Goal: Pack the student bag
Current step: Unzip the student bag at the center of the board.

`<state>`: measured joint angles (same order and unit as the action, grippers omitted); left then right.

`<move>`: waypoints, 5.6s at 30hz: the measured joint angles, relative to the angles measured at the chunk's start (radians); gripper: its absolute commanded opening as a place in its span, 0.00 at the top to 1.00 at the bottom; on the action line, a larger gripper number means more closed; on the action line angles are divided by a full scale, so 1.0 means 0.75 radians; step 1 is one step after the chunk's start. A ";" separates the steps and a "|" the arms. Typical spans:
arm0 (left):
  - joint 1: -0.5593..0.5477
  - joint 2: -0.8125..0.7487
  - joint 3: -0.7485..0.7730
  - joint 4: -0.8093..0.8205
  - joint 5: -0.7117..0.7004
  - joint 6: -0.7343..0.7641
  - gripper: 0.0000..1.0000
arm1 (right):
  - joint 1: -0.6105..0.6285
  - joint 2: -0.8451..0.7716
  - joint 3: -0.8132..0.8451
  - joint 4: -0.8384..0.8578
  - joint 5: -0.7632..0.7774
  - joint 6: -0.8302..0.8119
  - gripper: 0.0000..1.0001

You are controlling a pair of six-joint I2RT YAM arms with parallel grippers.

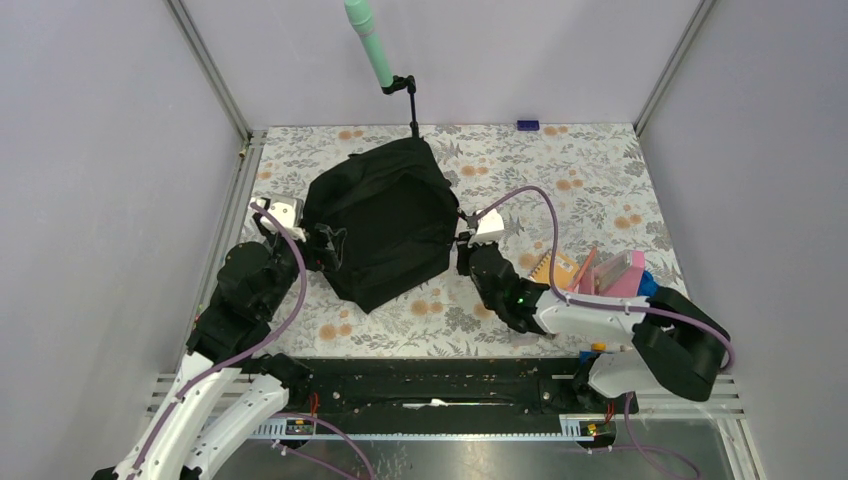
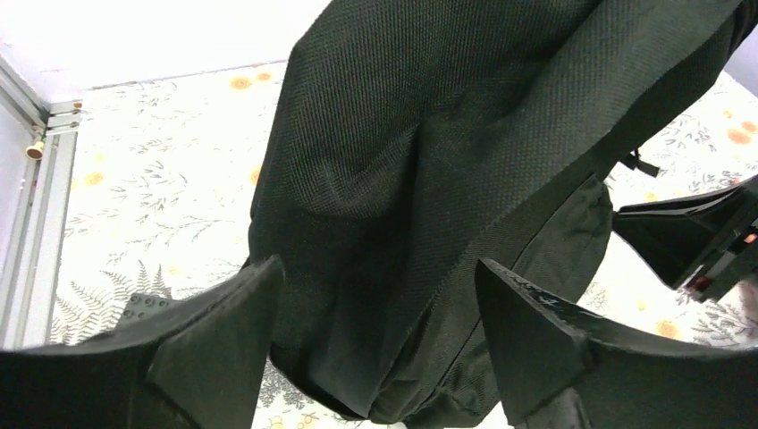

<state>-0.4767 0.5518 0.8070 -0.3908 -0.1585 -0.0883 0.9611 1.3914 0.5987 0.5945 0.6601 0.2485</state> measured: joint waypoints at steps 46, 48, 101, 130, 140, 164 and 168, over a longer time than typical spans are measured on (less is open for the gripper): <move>-0.981 0.978 0.519 -0.403 -0.372 0.393 0.01 | -0.121 -0.653 -0.126 -0.613 -0.184 0.282 0.05; -0.981 0.993 0.461 -0.371 -0.430 0.409 0.01 | -0.121 -0.687 -0.140 -0.618 -0.184 0.294 0.05; -0.834 0.931 0.326 -0.186 -0.726 0.394 0.96 | -0.047 -0.408 -0.228 -0.203 -0.425 0.708 0.27; -0.758 0.848 0.284 -0.172 -0.542 0.328 0.99 | 0.117 0.300 0.082 0.237 -0.336 0.986 0.68; -0.718 0.839 0.284 -0.168 -0.504 0.317 1.00 | 0.118 0.279 0.109 0.235 -0.334 0.925 1.00; -0.673 0.836 0.284 -0.156 -0.430 0.296 1.00 | 0.236 -0.304 -0.063 -0.252 -0.226 0.879 0.43; -0.669 0.816 0.284 -0.159 -0.368 0.296 1.00 | 0.236 -0.461 -0.062 -0.376 -0.161 0.771 0.24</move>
<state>-0.9783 1.1641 1.0199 -0.5102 -0.4347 0.1337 1.1381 1.0454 0.5522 0.3122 0.5392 0.8268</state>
